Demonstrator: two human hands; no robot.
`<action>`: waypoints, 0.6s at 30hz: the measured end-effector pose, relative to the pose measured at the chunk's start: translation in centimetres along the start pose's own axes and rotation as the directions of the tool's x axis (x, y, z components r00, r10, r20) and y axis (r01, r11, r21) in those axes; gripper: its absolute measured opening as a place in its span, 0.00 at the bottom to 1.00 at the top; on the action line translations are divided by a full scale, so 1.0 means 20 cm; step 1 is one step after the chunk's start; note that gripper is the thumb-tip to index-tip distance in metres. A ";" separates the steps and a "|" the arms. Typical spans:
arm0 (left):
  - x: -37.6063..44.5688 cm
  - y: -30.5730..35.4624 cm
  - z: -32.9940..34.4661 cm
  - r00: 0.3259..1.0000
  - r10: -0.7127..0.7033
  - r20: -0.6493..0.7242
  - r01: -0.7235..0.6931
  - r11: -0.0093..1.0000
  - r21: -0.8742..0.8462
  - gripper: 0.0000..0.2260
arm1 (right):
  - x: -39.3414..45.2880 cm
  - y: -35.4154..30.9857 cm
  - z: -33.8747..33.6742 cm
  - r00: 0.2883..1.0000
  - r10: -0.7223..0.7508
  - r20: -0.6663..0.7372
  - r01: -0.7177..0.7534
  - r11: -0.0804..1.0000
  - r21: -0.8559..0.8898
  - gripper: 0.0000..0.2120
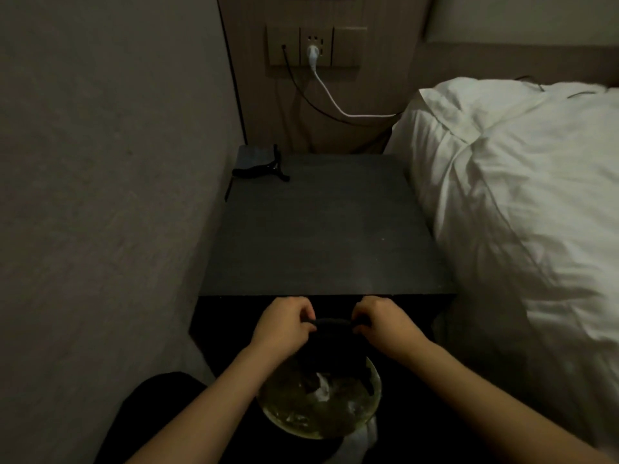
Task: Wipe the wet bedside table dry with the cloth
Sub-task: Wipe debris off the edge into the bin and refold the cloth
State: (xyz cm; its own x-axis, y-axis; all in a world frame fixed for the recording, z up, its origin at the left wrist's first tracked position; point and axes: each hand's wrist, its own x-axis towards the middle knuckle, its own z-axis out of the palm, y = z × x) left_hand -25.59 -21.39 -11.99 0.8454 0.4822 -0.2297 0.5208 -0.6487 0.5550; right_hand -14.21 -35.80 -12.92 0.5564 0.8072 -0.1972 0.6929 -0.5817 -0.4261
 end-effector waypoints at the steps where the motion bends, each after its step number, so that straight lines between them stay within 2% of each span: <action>1: 0.00 0.00 0.00 1.000 0.010 -0.017 -0.011 1.000 -0.015 0.03 | 0.00 -0.01 0.00 1.000 0.001 -0.022 0.000 1.000 0.018 0.05; 3: 0.01 0.02 -0.02 0.997 0.046 -0.058 -0.051 0.996 -0.077 0.03 | 0.00 0.00 -0.04 0.997 0.027 -0.077 -0.019 0.995 0.102 0.03; 5: 0.05 0.04 -0.09 0.992 0.087 -0.092 -0.103 0.975 -0.197 0.08 | 0.02 0.03 -0.12 0.988 0.098 -0.121 -0.062 0.960 0.274 0.10; 7: 0.11 0.07 -0.16 0.985 0.101 -0.142 -0.144 0.929 -0.342 0.11 | 0.06 0.05 -0.19 0.974 0.172 -0.145 -0.073 0.852 0.519 0.12; 9: 0.19 0.13 -0.20 0.979 0.093 -0.180 -0.164 0.886 -0.434 0.09 | 0.12 0.06 -0.24 0.956 0.217 -0.195 -0.039 0.758 0.652 0.12; 12: 0.37 0.22 -0.22 0.965 0.069 -0.251 -0.180 0.874 -0.451 0.05 | 0.26 0.09 -0.30 0.916 0.308 -0.259 -0.019 0.675 0.737 0.12; 15: 0.59 0.30 -0.22 0.953 -0.015 -0.303 -0.142 0.860 -0.490 0.05 | 0.45 0.17 -0.40 0.871 0.406 -0.276 -0.038 0.617 0.786 0.10; 18: 0.80 0.38 -0.18 0.969 -0.137 -0.207 -0.022 0.782 -0.623 0.06 | 0.63 0.29 -0.48 0.832 0.477 -0.285 -0.072 0.602 0.795 0.08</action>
State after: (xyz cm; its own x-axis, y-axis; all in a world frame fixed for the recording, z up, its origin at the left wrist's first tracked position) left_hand -8.54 -16.44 -8.52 0.7234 0.6775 -0.1332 0.3143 -0.1513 0.9372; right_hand 1.26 -30.09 -9.34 0.9237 0.3652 -0.1156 0.0118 -0.3287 -0.9444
